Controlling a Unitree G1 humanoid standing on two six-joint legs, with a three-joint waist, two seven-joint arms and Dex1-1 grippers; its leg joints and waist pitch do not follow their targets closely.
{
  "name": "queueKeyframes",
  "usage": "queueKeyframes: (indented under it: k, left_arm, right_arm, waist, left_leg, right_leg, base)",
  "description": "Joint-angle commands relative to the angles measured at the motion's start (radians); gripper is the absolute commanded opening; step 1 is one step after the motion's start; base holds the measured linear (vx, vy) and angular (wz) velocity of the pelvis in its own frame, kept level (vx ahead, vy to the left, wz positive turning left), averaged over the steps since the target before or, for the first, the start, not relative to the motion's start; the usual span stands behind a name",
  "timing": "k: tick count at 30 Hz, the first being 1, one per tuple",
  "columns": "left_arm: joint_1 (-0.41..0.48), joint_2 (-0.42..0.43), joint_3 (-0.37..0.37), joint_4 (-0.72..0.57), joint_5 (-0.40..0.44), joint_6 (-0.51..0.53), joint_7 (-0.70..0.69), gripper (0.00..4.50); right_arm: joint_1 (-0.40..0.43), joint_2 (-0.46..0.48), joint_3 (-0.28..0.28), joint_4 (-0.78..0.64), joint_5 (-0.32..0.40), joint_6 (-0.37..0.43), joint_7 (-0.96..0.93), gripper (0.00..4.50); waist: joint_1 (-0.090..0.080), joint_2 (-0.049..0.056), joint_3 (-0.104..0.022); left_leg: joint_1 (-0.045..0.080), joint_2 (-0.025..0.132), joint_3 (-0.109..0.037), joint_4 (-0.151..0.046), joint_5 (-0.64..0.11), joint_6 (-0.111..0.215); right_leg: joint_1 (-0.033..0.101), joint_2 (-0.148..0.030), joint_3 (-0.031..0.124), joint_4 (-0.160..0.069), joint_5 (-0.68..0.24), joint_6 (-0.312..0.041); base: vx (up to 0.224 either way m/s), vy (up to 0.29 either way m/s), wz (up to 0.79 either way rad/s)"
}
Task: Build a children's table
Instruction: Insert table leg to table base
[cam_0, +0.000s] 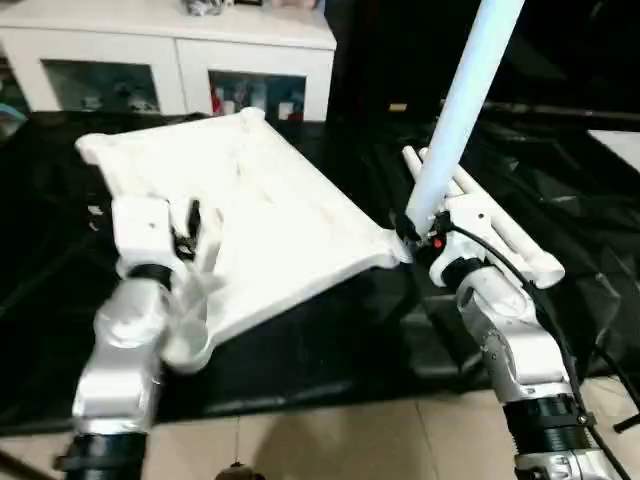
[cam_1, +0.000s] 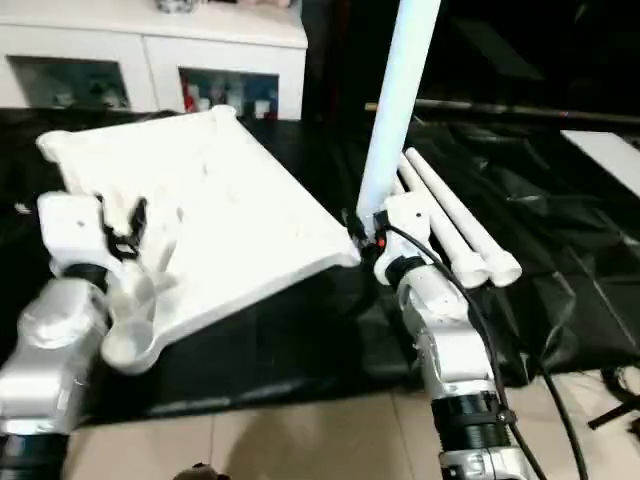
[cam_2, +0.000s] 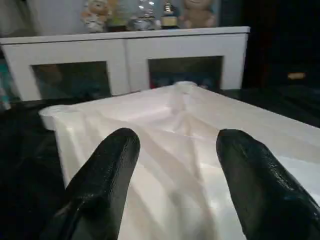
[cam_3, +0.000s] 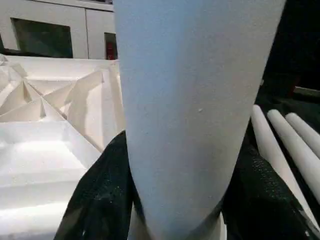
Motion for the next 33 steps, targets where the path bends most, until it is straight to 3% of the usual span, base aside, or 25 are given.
queueKeyframes:
  k: [1,4,6,7,8,9,10,11,12,13,14,16,17,18,21,22,23,24,25,26,27,28,29,31,33]
  left_arm:
    - [-0.008,0.005,-0.022,-0.017,0.016,0.033,0.010,3.00]
    - [-0.015,-0.012,-0.038,-0.007,0.045,0.049,0.022,3.00]
    - [-0.018,-0.013,-0.045,-0.006,0.055,0.039,0.020,3.00]
    - [-0.020,-0.013,-0.049,-0.005,0.062,0.034,0.022,3.00]
    - [-0.021,-0.017,-0.051,-0.008,0.063,0.026,0.023,3.00]
    - [-0.018,-0.024,-0.047,-0.013,0.056,0.017,0.024,3.00]
    - [-0.014,-0.034,-0.035,-0.031,0.039,0.025,0.031,3.00]
    - [-0.017,-0.037,-0.028,-0.032,0.031,0.032,0.035,3.00]
    - [-0.018,-0.038,-0.026,-0.031,0.027,0.030,0.035,3.00]
    - [-0.017,-0.043,-0.023,-0.029,0.019,0.024,0.035,3.00]
    - [-0.014,-0.048,-0.023,-0.030,0.021,0.023,0.035,3.00]
    - [-0.012,-0.047,-0.031,-0.029,0.026,0.023,0.026,3.00]
    - [-0.008,-0.039,-0.052,-0.017,0.053,0.009,0.021,3.00]
    - [-0.010,-0.035,-0.061,-0.011,0.063,0.011,0.021,3.00]
    - [-0.020,-0.042,-0.056,-0.007,0.082,0.028,0.045,3.00]
    - [-0.024,-0.041,-0.056,-0.006,0.087,0.032,0.048,3.00]
    - [-0.026,-0.047,-0.049,-0.004,0.086,0.017,0.056,3.00]
    - [-0.023,-0.058,-0.036,-0.005,0.069,0.018,0.058,3.00]
    - [-0.020,-0.070,-0.022,-0.008,0.050,0.027,0.061,3.00]
    - [-0.024,-0.066,-0.020,-0.010,0.049,0.021,0.060,3.00]
    - [-0.028,-0.060,-0.021,-0.012,0.046,0.017,0.051,3.00]
    - [-0.032,-0.054,-0.025,-0.011,0.047,0.011,0.045,3.00]
    - [-0.040,-0.051,-0.020,-0.008,0.038,0.003,0.034,3.00]
    - [-0.056,-0.042,-0.016,-0.006,0.031,0.017,0.012,3.00]
    - [-0.064,-0.039,-0.018,-0.002,0.035,0.013,0.007,3.00]
  right_arm:
    - [0.001,-0.014,-0.020,-0.018,-0.004,0.001,-0.001,1.90]
    - [0.015,-0.016,-0.026,-0.021,-0.003,-0.002,-0.012,1.90]
    - [0.020,-0.010,-0.022,-0.034,-0.006,0.002,-0.020,1.90]
    - [0.020,-0.005,-0.025,-0.038,-0.002,0.007,-0.025,1.90]
    - [0.017,-0.002,-0.025,-0.038,0.000,0.010,-0.028,1.90]
    - [0.017,0.000,-0.024,-0.038,-0.001,0.012,-0.027,1.90]
    - [0.015,-0.001,-0.021,-0.042,-0.001,0.019,-0.023,1.90]
    - [0.007,-0.003,-0.019,-0.037,-0.003,0.022,-0.021,1.90]
    - [0.005,-0.003,-0.019,-0.035,-0.003,0.021,-0.020,1.90]
    - [0.001,-0.005,-0.019,-0.028,-0.001,0.019,-0.014,1.90]
    - [0.002,-0.007,-0.020,-0.026,0.001,0.017,-0.011,1.90]
    - [0.003,-0.014,-0.017,-0.031,-0.003,0.017,-0.006,1.90]
    - [0.005,-0.024,-0.019,-0.034,-0.006,0.021,-0.004,1.90]
    - [0.003,-0.028,-0.019,-0.032,-0.009,0.023,-0.005,1.90]
    - [-0.006,-0.025,-0.020,-0.031,-0.009,0.029,-0.007,1.90]
    - [-0.011,-0.023,-0.019,-0.029,-0.009,0.030,-0.008,1.90]
    - [-0.017,-0.019,-0.019,-0.021,-0.005,0.030,-0.008,1.90]
    - [-0.019,-0.017,-0.016,-0.016,-0.005,0.028,-0.008,1.90]
    - [-0.020,-0.014,-0.011,-0.010,-0.007,0.023,-0.007,1.90]
    - [-0.024,-0.011,-0.010,-0.009,-0.006,0.025,-0.005,1.90]
    - [-0.027,-0.009,-0.009,-0.008,-0.004,0.027,-0.003,1.90]
    - [-0.030,-0.008,-0.010,-0.007,-0.002,0.028,-0.001,1.90]
    - [-0.032,-0.006,-0.005,-0.004,-0.006,0.027,0.001,1.90]
    - [-0.033,-0.010,0.014,-0.001,-0.024,0.021,0.010,1.90]
    - [-0.036,-0.008,0.014,0.000,-0.024,0.019,0.012,1.90]
  waist:
    - [0.013,0.012,-0.059]
    - [0.014,0.032,-0.060]
    - [-0.001,0.041,-0.053]
    - [-0.015,0.053,-0.057]
    - [-0.024,0.055,-0.061]
    - [-0.024,0.061,-0.063]
    - [-0.025,0.049,-0.059]
    - [-0.019,0.033,-0.055]
    - [-0.014,0.015,-0.055]
    - [0.018,-0.027,-0.061]
    - [0.048,-0.038,-0.071]
    - [0.063,-0.036,-0.071]
    - [0.063,-0.001,-0.084]
    - [0.046,0.001,-0.082]
    - [0.048,0.008,-0.074]
    - [0.038,0.029,-0.075]
    - [0.029,0.064,-0.086]
    - [0.019,0.057,-0.080]
    - [0.008,0.044,-0.085]
    - [0.006,0.030,-0.081]
    - [0.007,0.022,-0.083]
    - [0.022,-0.026,-0.094]
    - [0.069,-0.040,-0.088]
    - [0.080,-0.029,-0.073]
    - [0.066,-0.009,-0.075]
  left_leg:
    - [0.021,0.073,-0.036,-0.113,-0.289,-0.039]
    - [0.026,0.092,-0.029,-0.140,-0.248,-0.049]
    - [0.046,0.123,-0.054,-0.157,-0.421,-0.088]
    - [0.057,0.159,-0.080,-0.178,-0.476,-0.077]
    - [0.061,0.224,-0.107,-0.217,-0.464,-0.043]
    - [0.062,0.243,-0.117,-0.232,-0.448,-0.020]
    - [0.055,0.242,-0.094,-0.238,-0.466,0.027]
    - [0.033,0.200,-0.059,-0.225,-0.535,0.054]
    - [0.022,0.139,-0.025,-0.170,-0.532,0.051]
    - [0.025,-0.002,0.052,0.037,-0.293,0.061]
    - [-0.049,0.006,0.031,0.045,-0.067,0.086]
    - [-0.062,0.018,0.008,-0.003,-0.016,0.071]
    - [-0.006,0.049,-0.008,-0.062,-0.002,0.086]
    - [-0.021,0.060,-0.023,-0.070,0.017,0.102]
    - [0.015,0.083,-0.019,-0.084,-0.055,0.091]
    - [0.044,0.156,-0.058,-0.119,-0.094,0.103]
    - [0.082,0.304,-0.134,-0.177,-0.112,0.155]
    - [0.103,0.314,-0.127,-0.184,-0.055,0.199]
    - [0.114,0.296,-0.122,-0.167,0.012,0.240]
    - [0.094,0.252,-0.094,-0.151,0.108,0.335]
    - [0.077,0.208,-0.066,-0.124,0.115,0.365]
    - [0.003,0.032,0.032,-0.019,0.066,0.336]
    - [-0.026,-0.008,0.032,0.035,-0.011,0.199]
    - [-0.020,0.032,0.011,-0.027,0.004,0.070]
    - [0.004,0.058,-0.001,-0.085,-0.030,0.035]
  right_leg:
    - [0.013,-0.113,0.064,-0.122,-0.588,-0.082]
    - [0.009,-0.065,0.049,-0.102,-0.310,-0.120]
    - [-0.002,-0.028,0.028,-0.101,-0.326,-0.115]
    - [-0.002,-0.016,0.016,-0.086,-0.271,-0.118]
    - [-0.007,-0.006,0.009,-0.025,-0.166,-0.126]
    - [-0.013,-0.003,0.009,0.014,-0.126,-0.126]
    - [-0.024,-0.001,0.017,0.043,-0.111,-0.127]
    - [-0.016,-0.021,0.046,0.022,-0.132,-0.137]
    - [-0.022,-0.038,0.067,-0.042,-0.198,-0.151]
    - [-0.043,-0.092,0.063,-0.150,-0.590,-0.068]
    - [0.013,-0.118,0.114,-0.137,-0.709,0.081]
    - [0.023,-0.104,0.115,-0.105,-0.570,0.198]
    - [0.010,-0.066,0.080,-0.095,-0.245,0.160]
    - [0.015,-0.031,0.055,-0.078,-0.104,0.123]
    - [0.006,-0.021,0.030,-0.107,-0.154,0.067]
    - [-0.003,0.003,0.005,-0.104,-0.174,0.040]
    - [-0.022,-0.008,-0.001,0.002,-0.148,-0.007]
    - [-0.080,0.003,0.010,0.086,-0.143,-0.062]
    - [-0.103,-0.001,0.025,0.104,-0.107,-0.083]
    - [-0.102,-0.011,0.050,0.087,-0.026,-0.150]
    - [-0.087,-0.020,0.061,0.056,0.043,-0.205]
    - [-0.025,-0.034,0.085,-0.038,0.213,-0.345]
    - [0.013,-0.095,0.120,-0.075,0.132,-0.266]
    - [0.022,-0.102,0.123,-0.076,-0.080,-0.038]
    - [0.016,-0.044,0.083,-0.075,-0.141,0.041]
  base:
    - [-0.054,-0.038,-0.08]
    - [-0.018,-0.013,-0.03]
    - [-0.011,-0.030,0.00]
    - [-0.007,-0.088,0.00]
    - [-0.007,-0.088,0.00]
    - [-0.012,-0.128,0.00]
    - [-0.022,-0.176,-0.01]
    - [-0.022,-0.176,-0.01]
    - [-0.007,-0.193,0.01]
    - [0.009,-0.195,-0.08]
    - [0.009,-0.195,-0.08]
    - [0.012,-0.157,-0.08]
    - [0.010,-0.138,0.00]
    - [0.010,-0.107,0.03]
    - [0.008,-0.048,0.03]
    - [0.000,0.000,0.00]
    - [0.000,0.000,0.00]
    - [0.014,-0.059,0.16]
    - [0.024,-0.085,0.18]
    - [0.024,-0.085,0.18]
    - [0.011,-0.132,0.10]
    - [-0.015,-0.149,0.01]
    - [-0.015,-0.149,0.01]
    - [-0.050,-0.136,-0.05]
    - [-0.062,-0.106,-0.07]
